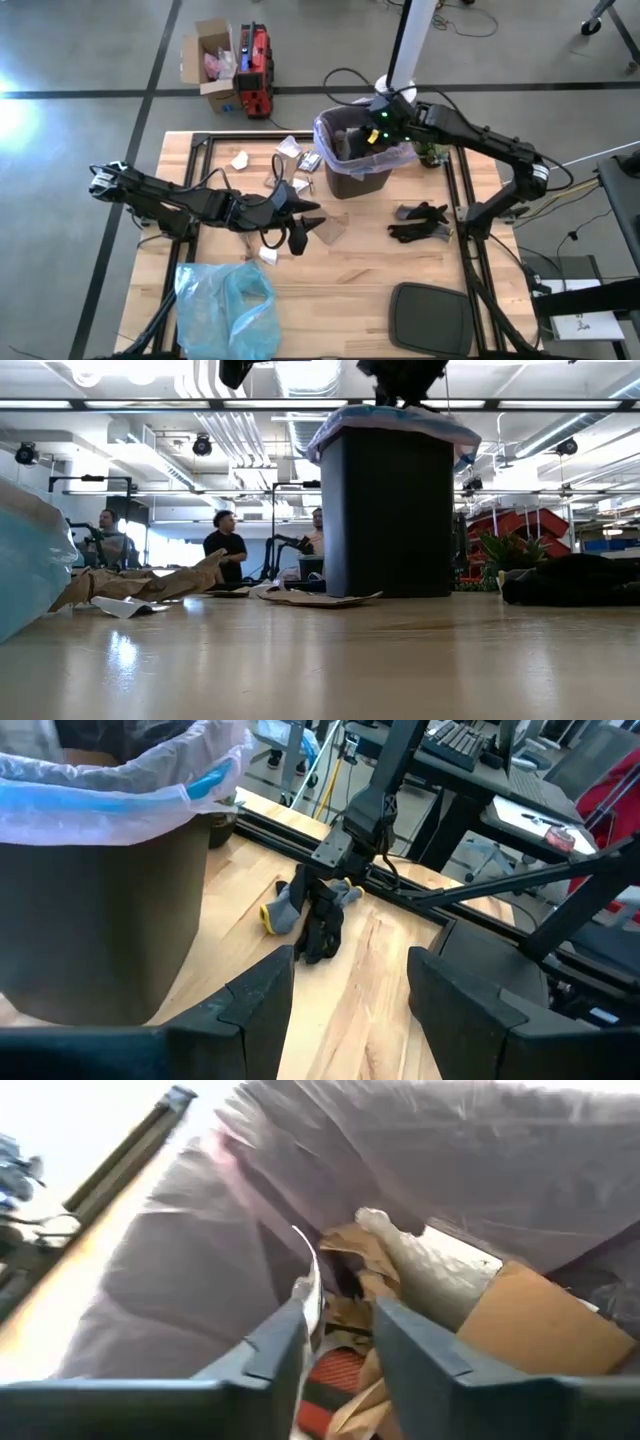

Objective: Place trash/remove bag and relplace
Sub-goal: Put the brown paper napkin into the trash bin

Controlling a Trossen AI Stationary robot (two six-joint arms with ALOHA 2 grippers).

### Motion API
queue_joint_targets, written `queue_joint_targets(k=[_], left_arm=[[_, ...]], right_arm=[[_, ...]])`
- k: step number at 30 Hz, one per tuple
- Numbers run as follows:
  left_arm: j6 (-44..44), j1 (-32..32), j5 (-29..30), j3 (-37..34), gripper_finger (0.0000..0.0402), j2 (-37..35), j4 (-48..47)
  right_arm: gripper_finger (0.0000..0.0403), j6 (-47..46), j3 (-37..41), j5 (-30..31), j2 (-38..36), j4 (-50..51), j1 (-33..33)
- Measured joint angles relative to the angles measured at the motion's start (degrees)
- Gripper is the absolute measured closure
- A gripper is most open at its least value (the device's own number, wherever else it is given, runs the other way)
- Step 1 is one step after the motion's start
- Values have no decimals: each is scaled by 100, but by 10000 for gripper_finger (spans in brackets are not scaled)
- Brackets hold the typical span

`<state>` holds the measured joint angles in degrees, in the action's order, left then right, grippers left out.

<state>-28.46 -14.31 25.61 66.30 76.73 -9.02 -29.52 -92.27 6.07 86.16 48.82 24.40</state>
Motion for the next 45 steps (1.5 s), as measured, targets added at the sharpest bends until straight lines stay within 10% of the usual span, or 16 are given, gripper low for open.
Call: queue_joint_targets(k=[12, 25, 45], left_arm=[[67, -25, 381, -2, 217, -431, -743], [-2876, 291, 748, -245, 201, -838, -4611], [-105, 4612, -1026, -553, 243, 1273, -1865]], right_arm=[[195, 540, -2, 144, -1058, 30, -450], [196, 757, -2, 2089, -1495, 17, -3909], [197, -3784, 13, 2846, -27, 1961, -6390]])
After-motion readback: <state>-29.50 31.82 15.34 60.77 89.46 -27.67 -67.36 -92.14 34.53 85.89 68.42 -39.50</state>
